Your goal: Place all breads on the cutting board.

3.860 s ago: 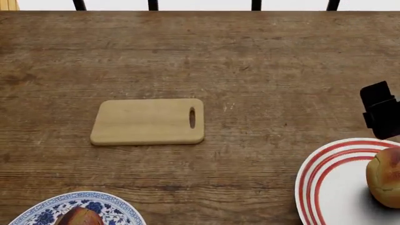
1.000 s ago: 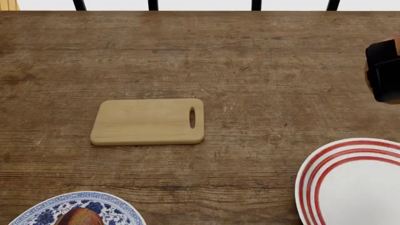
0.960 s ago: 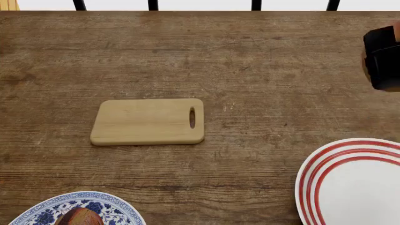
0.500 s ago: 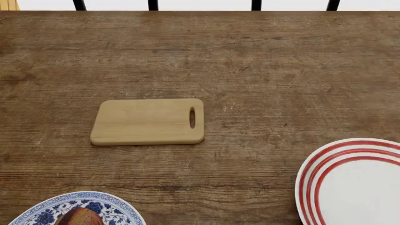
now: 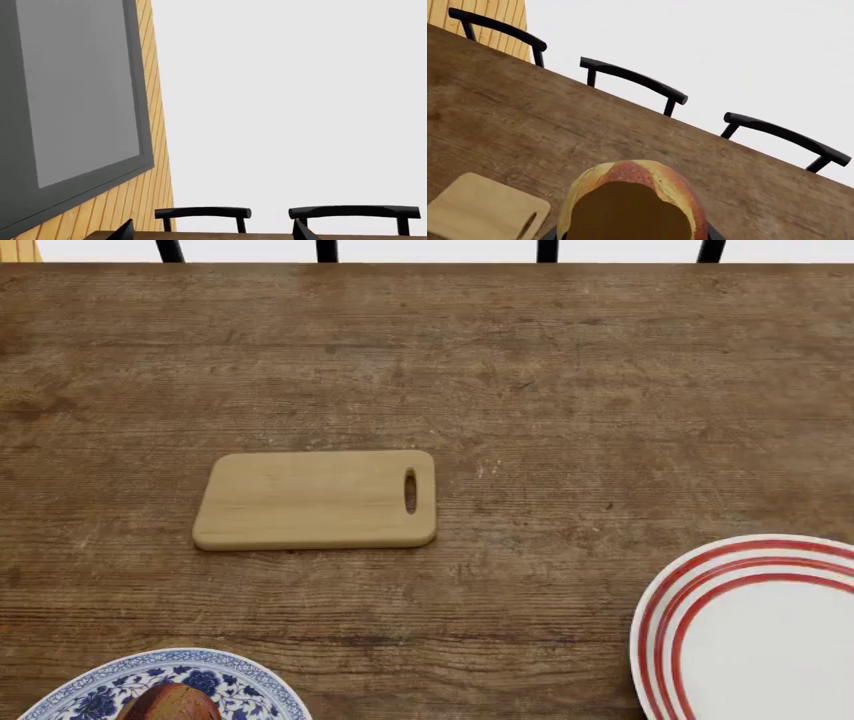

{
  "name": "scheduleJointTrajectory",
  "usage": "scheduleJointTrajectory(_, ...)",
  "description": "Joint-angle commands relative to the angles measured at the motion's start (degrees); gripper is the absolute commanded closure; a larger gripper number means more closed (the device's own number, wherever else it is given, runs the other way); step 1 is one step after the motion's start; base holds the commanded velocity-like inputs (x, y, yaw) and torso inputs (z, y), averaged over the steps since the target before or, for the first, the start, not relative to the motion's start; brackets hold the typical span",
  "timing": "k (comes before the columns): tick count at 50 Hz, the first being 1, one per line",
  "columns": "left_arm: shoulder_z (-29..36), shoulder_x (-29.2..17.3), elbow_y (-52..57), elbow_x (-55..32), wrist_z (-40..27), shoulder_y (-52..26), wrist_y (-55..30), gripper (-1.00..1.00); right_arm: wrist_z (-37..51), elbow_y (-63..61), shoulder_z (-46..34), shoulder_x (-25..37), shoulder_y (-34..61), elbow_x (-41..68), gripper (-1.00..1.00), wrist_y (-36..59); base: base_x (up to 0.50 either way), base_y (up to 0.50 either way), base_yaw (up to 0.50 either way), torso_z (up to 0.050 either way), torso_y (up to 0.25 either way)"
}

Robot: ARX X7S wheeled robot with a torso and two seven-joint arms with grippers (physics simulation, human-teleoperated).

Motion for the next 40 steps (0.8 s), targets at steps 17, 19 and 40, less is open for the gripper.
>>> scheduleJointTrajectory(17,2.4,2.34,-10.79,3.82,9.52,-7.49,-2.22,-1.0,-5.58,0.32,10.71,-4.2,2.14,-8.57,1.0,0.16,0.0,0.0,0.0,0.0,-0.009)
scheduleJointTrajectory(19,2.29,2.29,-10.74,4.3,9.85,-7.11,-1.77,-1.0,-5.58,0.33,11.01,-4.21,1.93,-8.85,1.0,0.13,0.0,0.0,0.0,0.0,-0.087)
scheduleJointTrajectory(40,3.77,2.93,-11.4,4.9,10.09,-10.13,-3.45,-1.0,-5.85,-0.9,12.54,-3.91,-0.02,-10.66,1.0,0.36,0.0,0.0,0.0,0.0,-0.136)
